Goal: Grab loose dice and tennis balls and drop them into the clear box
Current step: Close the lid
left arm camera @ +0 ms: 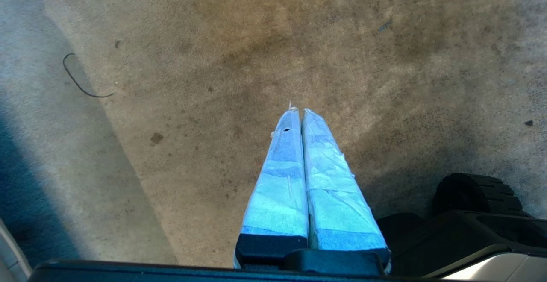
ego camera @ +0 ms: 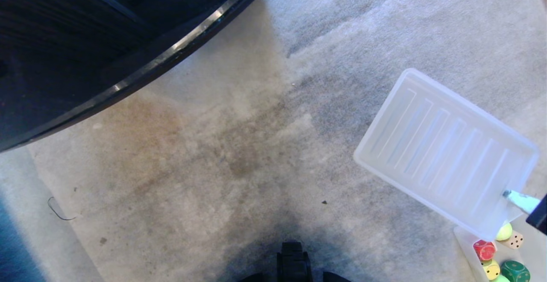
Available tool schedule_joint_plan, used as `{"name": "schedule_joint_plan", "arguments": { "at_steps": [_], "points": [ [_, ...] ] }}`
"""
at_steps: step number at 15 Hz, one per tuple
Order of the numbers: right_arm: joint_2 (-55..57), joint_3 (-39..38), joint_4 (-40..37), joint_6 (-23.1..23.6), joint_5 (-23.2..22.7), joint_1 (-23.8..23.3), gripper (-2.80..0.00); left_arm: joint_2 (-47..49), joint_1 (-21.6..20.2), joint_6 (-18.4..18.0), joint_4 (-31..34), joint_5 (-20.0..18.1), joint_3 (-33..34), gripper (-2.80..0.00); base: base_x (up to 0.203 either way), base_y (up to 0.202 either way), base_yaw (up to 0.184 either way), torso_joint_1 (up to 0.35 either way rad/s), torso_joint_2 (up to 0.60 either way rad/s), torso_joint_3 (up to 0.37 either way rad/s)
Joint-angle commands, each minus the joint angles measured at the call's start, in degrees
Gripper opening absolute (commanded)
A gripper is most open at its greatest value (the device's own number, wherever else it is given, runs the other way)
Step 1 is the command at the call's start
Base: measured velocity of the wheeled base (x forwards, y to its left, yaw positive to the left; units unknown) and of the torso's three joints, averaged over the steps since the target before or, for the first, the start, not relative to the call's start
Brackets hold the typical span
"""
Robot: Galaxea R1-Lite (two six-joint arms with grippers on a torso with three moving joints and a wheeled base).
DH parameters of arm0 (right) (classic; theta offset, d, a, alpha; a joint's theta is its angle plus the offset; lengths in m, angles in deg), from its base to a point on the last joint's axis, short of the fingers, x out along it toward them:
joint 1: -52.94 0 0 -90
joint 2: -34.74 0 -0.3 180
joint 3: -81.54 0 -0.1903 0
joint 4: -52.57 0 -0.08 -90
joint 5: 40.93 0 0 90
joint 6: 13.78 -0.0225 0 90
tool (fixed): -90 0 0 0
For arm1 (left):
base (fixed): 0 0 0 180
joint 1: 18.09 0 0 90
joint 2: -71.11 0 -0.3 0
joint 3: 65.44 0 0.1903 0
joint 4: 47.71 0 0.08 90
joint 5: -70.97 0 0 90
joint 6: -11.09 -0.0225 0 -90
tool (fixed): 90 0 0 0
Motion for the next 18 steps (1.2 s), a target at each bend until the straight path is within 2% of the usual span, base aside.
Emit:
{"name": "schedule_joint_plan", "arguments": {
  "at_steps": [1, 5, 7, 18],
  "points": [
    [-15.7, -0.9, -10.1, 2.6, -0.1, 3.0, -2.8, 0.0, 0.0, 0.0, 0.0, 0.0, 0.0, -2.8, 0.0, 0.0, 0.0, 0.0, 0.0, 0.0],
    [-34.2, -4.6, -28.7, 11.0, 0.0, 6.7, -2.8, 0.0, 0.0, 0.0, 0.0, 0.0, 0.0, -2.8, 0.0, 0.0, 0.0, 0.0, 0.0, 0.0],
    [-40.3, -7.0, -33.1, 13.7, 0.1, 7.3, -2.8, 0.0, 0.0, 0.0, 0.0, 0.0, 0.0, -2.8, 0.0, 0.0, 0.0, 0.0, 0.0, 0.0],
    [-58.3, -9.0, -33.9, 14.7, 0.7, 6.5, -2.8, 0.0, 0.0, 0.0, 0.0, 0.0, 0.0, -2.8, 0.0, 0.0, 0.0, 0.0, 0.0, 0.0]
  ]
}}
